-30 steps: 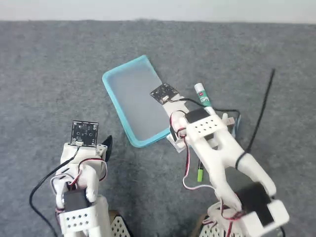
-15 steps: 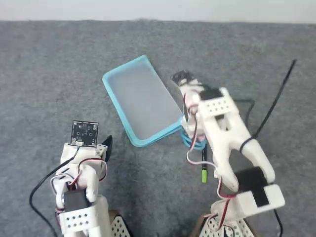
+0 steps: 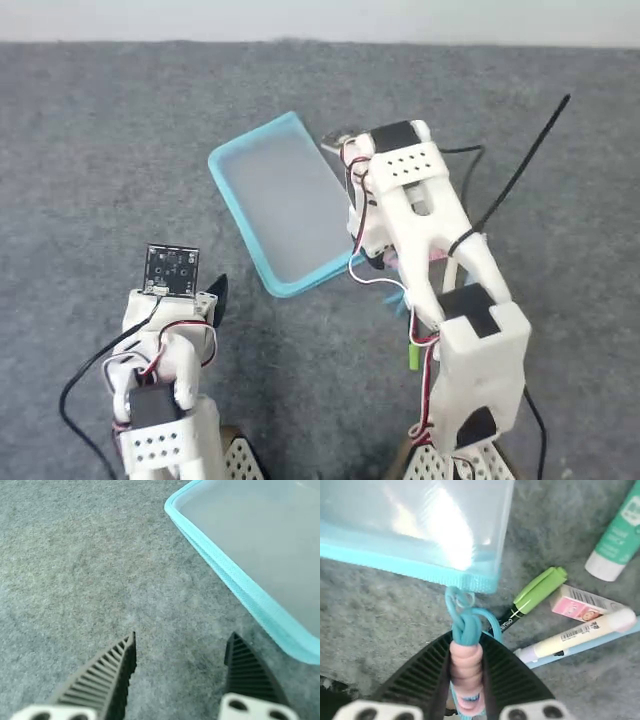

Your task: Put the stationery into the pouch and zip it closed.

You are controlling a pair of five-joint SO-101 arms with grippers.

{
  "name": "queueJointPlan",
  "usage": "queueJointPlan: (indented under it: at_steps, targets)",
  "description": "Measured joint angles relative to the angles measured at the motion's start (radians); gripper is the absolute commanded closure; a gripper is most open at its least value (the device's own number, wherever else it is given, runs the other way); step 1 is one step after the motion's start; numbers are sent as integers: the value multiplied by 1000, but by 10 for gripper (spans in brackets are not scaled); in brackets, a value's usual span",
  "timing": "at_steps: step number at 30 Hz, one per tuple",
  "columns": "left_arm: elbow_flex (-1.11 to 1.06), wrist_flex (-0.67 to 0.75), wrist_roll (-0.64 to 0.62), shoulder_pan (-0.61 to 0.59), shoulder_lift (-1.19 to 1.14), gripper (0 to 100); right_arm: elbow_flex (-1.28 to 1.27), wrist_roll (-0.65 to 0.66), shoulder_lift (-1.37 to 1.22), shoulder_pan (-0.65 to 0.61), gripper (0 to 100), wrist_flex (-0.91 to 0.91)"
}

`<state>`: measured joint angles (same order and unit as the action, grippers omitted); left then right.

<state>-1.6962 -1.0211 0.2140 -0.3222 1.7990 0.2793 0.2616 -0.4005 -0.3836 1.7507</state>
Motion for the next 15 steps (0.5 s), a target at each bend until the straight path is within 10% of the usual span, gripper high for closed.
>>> queueJointPlan:
  at_steps: [8,15]
  targets:
    - [0,0,0,0,0,732,-25,-32,77,-149,790,0]
    - [0,0,0,0,0,732,-129,-37,80,-157,807,0]
